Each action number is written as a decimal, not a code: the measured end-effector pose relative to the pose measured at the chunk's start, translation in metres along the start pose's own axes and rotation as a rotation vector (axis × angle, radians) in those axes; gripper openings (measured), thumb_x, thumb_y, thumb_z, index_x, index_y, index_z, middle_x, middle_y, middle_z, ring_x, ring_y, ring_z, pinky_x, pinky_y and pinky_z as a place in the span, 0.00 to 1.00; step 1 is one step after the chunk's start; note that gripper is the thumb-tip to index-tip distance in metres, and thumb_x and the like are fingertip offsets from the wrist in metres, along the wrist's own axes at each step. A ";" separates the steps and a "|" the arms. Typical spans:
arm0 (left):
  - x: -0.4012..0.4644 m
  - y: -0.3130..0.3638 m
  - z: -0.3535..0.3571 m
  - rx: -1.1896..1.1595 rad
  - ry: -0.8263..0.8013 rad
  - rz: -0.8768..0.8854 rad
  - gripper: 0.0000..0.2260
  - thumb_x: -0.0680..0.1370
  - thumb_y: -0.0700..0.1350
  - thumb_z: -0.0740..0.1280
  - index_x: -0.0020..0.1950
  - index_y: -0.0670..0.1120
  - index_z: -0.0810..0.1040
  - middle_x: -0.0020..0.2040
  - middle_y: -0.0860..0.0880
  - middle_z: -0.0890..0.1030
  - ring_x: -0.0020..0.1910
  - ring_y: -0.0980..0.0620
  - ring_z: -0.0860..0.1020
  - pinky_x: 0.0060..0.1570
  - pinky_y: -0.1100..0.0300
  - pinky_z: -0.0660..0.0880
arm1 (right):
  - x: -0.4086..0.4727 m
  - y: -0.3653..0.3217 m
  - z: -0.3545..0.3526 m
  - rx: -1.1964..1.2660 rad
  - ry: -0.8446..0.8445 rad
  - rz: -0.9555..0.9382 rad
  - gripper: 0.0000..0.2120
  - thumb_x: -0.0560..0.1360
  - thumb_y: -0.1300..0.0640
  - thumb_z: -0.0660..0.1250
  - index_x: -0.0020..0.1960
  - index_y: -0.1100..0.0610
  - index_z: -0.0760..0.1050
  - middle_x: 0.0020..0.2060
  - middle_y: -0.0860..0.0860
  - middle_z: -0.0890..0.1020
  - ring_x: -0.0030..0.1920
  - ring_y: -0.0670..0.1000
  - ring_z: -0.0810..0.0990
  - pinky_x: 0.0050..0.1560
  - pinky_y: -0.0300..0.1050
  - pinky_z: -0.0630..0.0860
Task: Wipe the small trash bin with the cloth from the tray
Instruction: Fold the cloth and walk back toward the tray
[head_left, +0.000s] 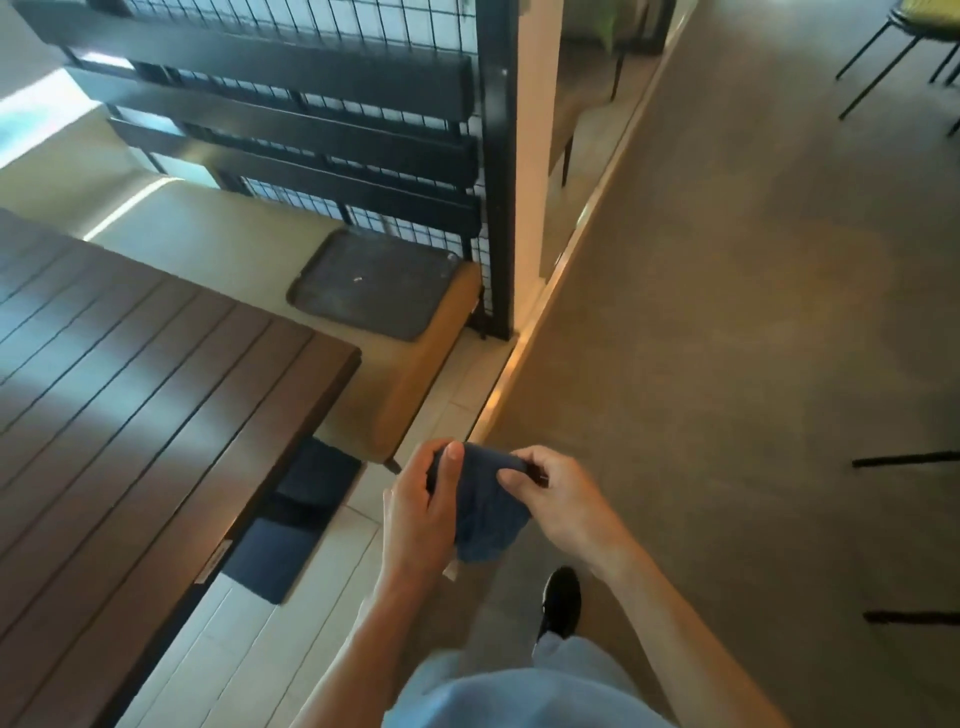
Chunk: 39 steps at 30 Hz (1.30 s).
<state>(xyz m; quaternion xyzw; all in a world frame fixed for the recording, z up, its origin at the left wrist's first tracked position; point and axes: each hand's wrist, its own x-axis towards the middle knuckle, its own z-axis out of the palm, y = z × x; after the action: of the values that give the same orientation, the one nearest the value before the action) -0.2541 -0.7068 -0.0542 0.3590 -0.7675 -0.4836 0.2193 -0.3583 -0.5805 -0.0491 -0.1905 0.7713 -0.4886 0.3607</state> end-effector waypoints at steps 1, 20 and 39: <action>0.013 0.007 0.009 0.000 0.010 -0.002 0.09 0.82 0.55 0.61 0.58 0.55 0.78 0.49 0.63 0.81 0.52 0.66 0.79 0.53 0.60 0.81 | 0.016 -0.005 -0.013 -0.008 -0.016 -0.005 0.03 0.81 0.50 0.67 0.53 0.47 0.79 0.47 0.46 0.84 0.50 0.45 0.82 0.49 0.42 0.79; 0.255 0.024 0.108 -0.048 0.256 -0.126 0.05 0.85 0.51 0.61 0.54 0.56 0.77 0.46 0.60 0.81 0.48 0.59 0.81 0.45 0.61 0.80 | 0.305 -0.072 -0.109 -0.117 -0.301 -0.088 0.07 0.81 0.49 0.67 0.58 0.48 0.76 0.51 0.43 0.82 0.54 0.42 0.81 0.47 0.34 0.78; 0.439 0.004 0.133 0.146 0.519 -0.316 0.11 0.85 0.55 0.58 0.52 0.51 0.76 0.43 0.55 0.80 0.42 0.58 0.79 0.43 0.50 0.78 | 0.559 -0.132 -0.097 -0.299 -0.653 -0.248 0.05 0.81 0.53 0.67 0.57 0.50 0.75 0.49 0.42 0.81 0.51 0.41 0.80 0.47 0.31 0.76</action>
<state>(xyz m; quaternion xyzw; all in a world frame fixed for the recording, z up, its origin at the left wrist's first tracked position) -0.6299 -0.9627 -0.1134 0.6002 -0.6532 -0.3477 0.3036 -0.8112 -0.9415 -0.1133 -0.4783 0.6498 -0.3242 0.4939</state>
